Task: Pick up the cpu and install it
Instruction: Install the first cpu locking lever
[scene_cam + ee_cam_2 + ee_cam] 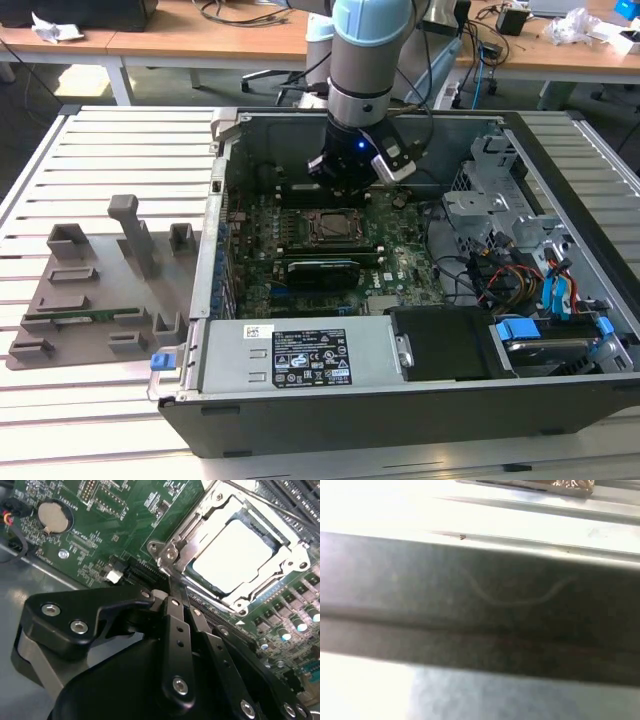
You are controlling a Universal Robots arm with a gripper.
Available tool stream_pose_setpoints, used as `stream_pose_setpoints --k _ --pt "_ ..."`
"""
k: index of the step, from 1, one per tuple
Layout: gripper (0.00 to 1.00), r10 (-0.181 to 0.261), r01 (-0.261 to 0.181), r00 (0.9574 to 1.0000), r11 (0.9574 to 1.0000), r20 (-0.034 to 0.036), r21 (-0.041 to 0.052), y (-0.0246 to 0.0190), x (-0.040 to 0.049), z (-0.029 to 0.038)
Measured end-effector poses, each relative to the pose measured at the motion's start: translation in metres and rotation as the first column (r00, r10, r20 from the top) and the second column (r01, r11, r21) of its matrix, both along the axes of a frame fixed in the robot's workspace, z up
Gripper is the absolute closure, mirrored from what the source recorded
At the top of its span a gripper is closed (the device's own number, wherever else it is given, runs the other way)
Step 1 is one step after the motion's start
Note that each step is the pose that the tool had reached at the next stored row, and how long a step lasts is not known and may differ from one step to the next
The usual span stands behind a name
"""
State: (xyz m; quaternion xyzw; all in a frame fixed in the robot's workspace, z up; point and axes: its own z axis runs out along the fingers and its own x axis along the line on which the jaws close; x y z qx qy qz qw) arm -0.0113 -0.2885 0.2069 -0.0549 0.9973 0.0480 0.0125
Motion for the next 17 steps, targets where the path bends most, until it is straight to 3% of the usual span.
stream_pose_setpoints --k 1,2,5,6,8,9,11,17 --pt "0.89 0.001 -0.001 1.0000 0.9999 0.0000 -0.0113 0.0000 0.0001 0.0064" --pt "0.89 0.001 -0.001 1.0000 0.9994 -0.0002 -0.0349 0.0000 0.0000 0.0079" --pt "0.89 0.001 -0.001 1.0000 0.9960 -0.0001 -0.0896 -0.0004 0.0001 0.0090" --pt "0.89 0.001 -0.001 1.0000 0.9942 -0.0002 -0.1078 -0.0008 0.0001 0.0091" --pt "0.89 0.001 -0.001 1.0000 0.9877 -0.0002 -0.1562 -0.0035 0.0000 0.0093" --pt "0.89 0.001 -0.001 1.0000 0.9851 -0.0002 -0.1719 -0.0049 0.0001 0.0093" --pt "0.89 0.001 -0.001 1.0000 0.9837 -0.0004 -0.1801 -0.0069 0.0000 0.0107" --pt "0.89 0.001 -0.001 1.0000 0.9837 -0.0002 -0.1799 -0.0113 0.0000 0.0212"
